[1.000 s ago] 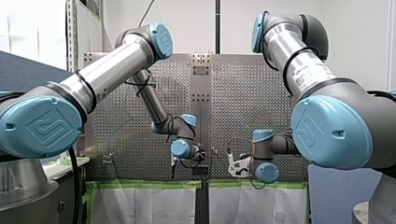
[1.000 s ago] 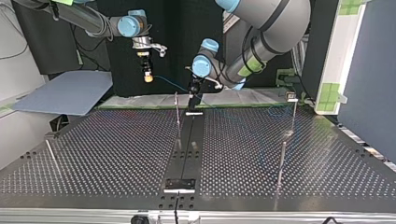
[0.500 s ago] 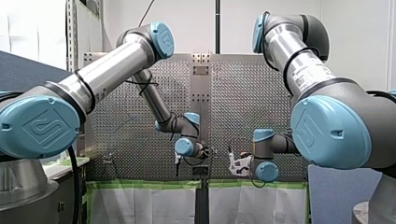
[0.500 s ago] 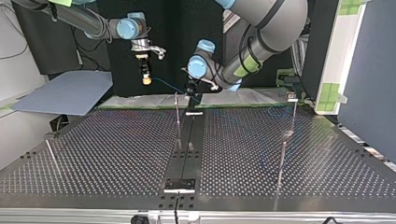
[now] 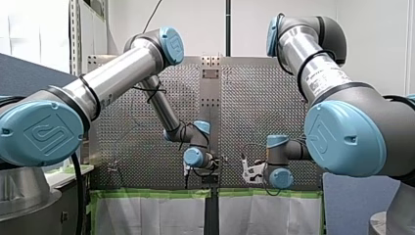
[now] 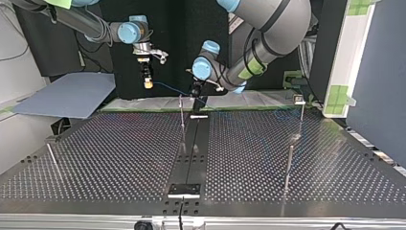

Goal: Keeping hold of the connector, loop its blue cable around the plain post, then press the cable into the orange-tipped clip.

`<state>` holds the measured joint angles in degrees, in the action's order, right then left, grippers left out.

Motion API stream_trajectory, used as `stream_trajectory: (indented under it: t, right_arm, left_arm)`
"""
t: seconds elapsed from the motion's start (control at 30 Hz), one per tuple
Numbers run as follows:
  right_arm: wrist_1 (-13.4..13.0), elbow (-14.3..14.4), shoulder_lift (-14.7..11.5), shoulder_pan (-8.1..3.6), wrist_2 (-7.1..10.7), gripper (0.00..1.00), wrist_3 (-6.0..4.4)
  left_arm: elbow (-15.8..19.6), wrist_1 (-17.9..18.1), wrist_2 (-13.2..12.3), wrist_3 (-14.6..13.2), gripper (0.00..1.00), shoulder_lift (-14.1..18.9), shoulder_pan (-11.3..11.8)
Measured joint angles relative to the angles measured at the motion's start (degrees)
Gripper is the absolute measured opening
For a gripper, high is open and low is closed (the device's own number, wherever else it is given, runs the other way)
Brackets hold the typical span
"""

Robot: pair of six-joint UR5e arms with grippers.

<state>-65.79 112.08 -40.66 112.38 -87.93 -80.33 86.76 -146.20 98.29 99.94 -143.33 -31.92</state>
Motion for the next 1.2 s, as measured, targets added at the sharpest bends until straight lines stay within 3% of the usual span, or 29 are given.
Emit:
stream_trajectory:
  t: [0.17, 0.3, 0.6, 1.0, 1.2]
  right_arm:
    - [0.4, -0.9, 1.2, -0.33, -0.05, 0.00, -0.15]
    - [2.0, -2.8, 2.5, -0.54, -0.18, 0.00, 0.16]
    - [5.5, -5.3, 2.8, -0.83, -0.08, 0.00, 0.43]
    - [5.8, -6.5, 2.9, -1.38, 0.10, 0.00, 0.87]
    - [5.1, -6.7, 2.9, -1.84, 1.16, 0.00, 1.02]
  left_arm:
    - [-0.1, 0.1, -0.1, 0.4, 0.00, 0.0, 0.2]
    - [-0.2, 0.1, -0.4, 0.9, 0.00, 0.0, 0.5]
    - [-1.0, 0.1, -1.2, 2.2, 0.00, -0.1, 1.2]
    - [-1.2, 0.0, -1.7, 2.4, 0.00, -0.1, 1.9]
    - [-1.1, -0.1, -1.7, 2.4, 0.00, -0.1, 2.0]
